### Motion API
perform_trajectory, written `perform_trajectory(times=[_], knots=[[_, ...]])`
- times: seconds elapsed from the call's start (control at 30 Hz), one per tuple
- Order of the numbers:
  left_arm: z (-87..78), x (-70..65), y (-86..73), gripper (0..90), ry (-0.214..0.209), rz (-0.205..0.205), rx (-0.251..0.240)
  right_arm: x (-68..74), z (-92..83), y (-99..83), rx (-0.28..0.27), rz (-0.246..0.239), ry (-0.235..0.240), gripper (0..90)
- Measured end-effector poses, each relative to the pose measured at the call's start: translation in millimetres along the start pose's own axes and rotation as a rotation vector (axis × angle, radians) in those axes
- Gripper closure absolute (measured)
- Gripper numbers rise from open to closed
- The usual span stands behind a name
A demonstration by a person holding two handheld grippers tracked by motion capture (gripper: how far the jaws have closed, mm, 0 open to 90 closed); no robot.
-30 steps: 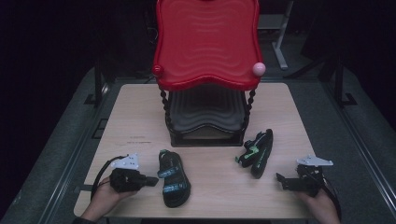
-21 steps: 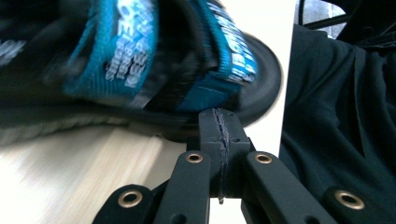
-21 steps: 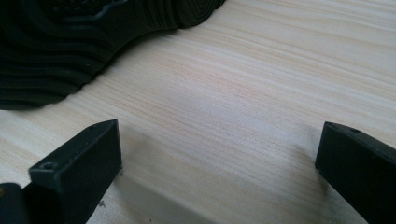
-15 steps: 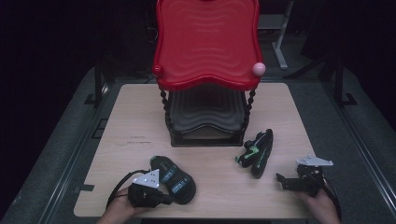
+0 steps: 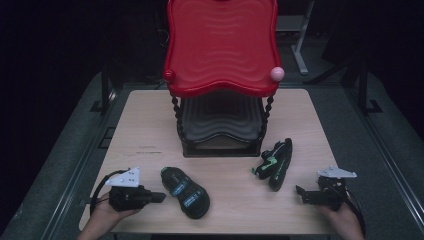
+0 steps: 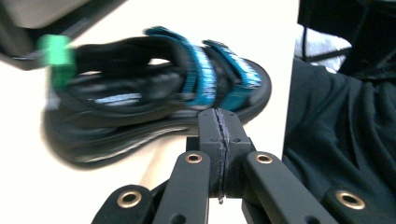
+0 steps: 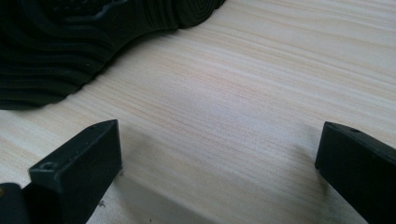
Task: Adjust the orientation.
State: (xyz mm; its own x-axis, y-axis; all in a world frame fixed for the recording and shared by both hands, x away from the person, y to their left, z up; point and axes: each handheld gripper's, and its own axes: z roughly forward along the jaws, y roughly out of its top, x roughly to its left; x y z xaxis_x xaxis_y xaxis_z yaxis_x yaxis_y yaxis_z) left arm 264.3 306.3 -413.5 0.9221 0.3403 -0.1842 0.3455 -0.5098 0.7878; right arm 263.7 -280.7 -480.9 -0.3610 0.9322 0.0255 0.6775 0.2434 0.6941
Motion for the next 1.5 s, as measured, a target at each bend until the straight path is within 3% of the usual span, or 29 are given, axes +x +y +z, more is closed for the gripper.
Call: perform_trajectory(times=[0.17, 0.37, 0.53, 0.73, 0.87, 1.07, 1.5], knots=[[-11.2, 22.9, 0.3, 90.0, 0.087, -0.004, -0.018, 0.0, 0.0, 0.0, 0.0, 0.0, 0.0, 0.0], [-0.8, 57.8, 4.5, 90.0, 0.172, -0.023, -0.024, -0.1, 0.1, 0.0, 0.0, -0.001, 0.0, 0.0], [17.2, 83.6, 15.1, 90.0, 0.21, -0.035, -0.037, 0.0, 0.1, 0.0, 0.0, 0.0, 0.0, 0.0], [42.6, 100.2, 29.3, 90.0, 0.195, -0.045, -0.047, -0.1, 0.1, 0.0, 0.0, -0.001, 0.0, 0.0], [61.4, 104.8, 31.6, 90.0, 0.161, -0.055, -0.029, 0.0, 0.1, 0.0, -0.001, 0.0, 0.0, 0.0], [77.1, 101.7, 24.2, 90.0, 0.116, -0.045, 0.078, 0.0, 0.0, 0.0, 0.0, 0.0, 0.0, 0.0], [45.9, 84.1, -1.2, 90.0, 0.125, -0.076, 0.085, 0.0, -0.3, -0.3, -0.001, -0.001, 0.001, 0.0]])
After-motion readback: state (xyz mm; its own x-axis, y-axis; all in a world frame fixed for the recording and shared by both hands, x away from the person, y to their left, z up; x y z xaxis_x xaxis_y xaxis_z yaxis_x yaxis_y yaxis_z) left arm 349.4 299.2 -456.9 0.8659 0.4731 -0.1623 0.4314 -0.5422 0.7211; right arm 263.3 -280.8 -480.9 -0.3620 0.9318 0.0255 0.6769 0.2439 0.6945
